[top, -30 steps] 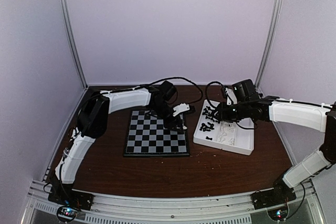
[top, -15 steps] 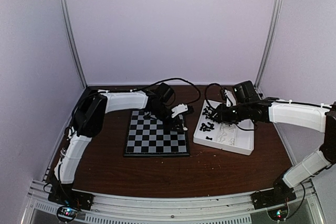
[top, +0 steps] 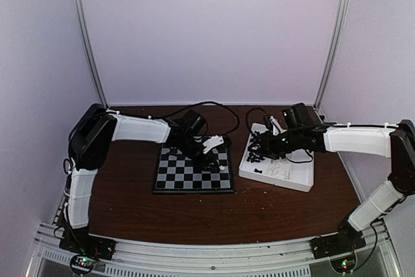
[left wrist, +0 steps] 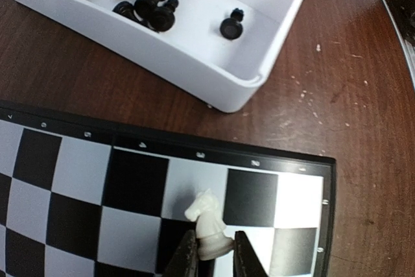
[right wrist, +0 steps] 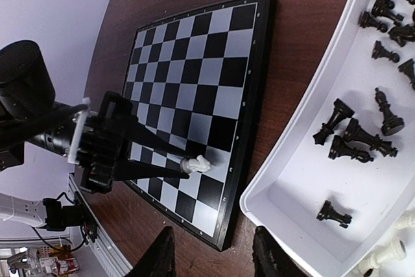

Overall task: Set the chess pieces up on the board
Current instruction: Pick up the chess piece from the chessboard.

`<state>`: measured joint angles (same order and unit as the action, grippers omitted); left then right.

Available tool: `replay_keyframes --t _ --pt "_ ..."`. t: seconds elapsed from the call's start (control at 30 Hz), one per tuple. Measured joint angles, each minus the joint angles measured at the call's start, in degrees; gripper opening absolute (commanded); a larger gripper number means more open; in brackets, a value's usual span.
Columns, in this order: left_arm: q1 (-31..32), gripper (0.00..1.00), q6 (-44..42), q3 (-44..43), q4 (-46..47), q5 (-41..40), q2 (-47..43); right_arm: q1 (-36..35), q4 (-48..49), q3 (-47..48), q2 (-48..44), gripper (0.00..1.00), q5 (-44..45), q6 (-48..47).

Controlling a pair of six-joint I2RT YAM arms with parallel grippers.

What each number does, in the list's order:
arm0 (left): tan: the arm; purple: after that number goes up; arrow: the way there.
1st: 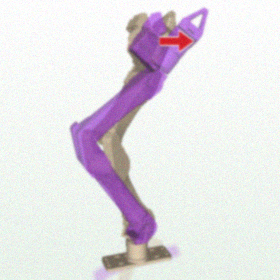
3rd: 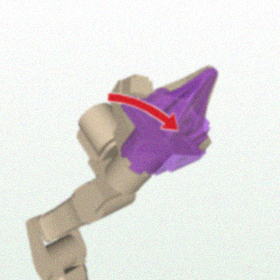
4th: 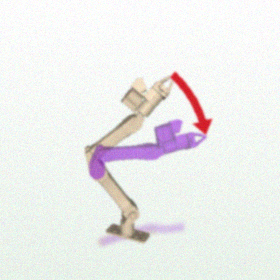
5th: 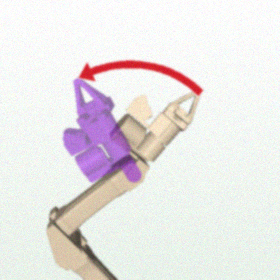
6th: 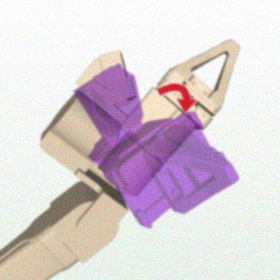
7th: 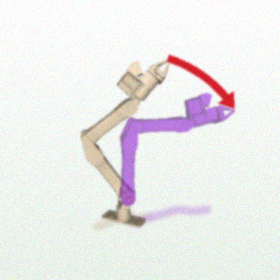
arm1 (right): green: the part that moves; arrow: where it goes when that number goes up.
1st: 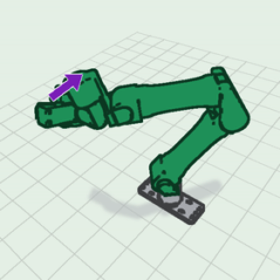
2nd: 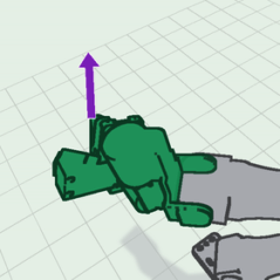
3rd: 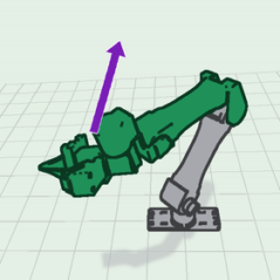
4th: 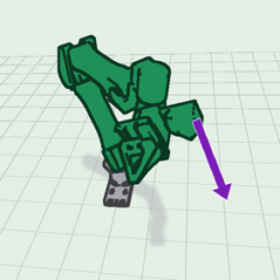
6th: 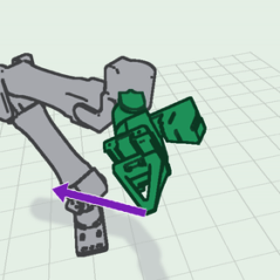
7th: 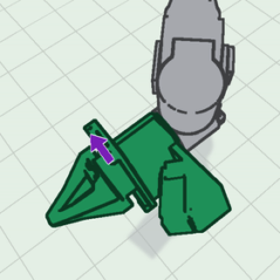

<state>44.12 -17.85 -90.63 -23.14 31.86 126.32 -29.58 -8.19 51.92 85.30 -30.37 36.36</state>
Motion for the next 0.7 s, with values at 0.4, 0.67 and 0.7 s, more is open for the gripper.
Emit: replay_keyframes --t 0.4,0.67,0.7 --pt "4.02 0.10 1.53 20.24 17.33 -0.98 -17.92 -3.21 10.29 -0.09 4.37 0.53 -12.13 9.31" --pt "4.48 0.10 1.51 24.06 22.51 -1.36 -22.29 -6.97 18.88 -0.09 9.05 0.53 -18.18 15.50" --pt "4.48 0.10 1.51 24.09 22.86 -1.42 -22.71 -7.06 19.93 -0.09 9.29 0.51 -18.69 16.20"
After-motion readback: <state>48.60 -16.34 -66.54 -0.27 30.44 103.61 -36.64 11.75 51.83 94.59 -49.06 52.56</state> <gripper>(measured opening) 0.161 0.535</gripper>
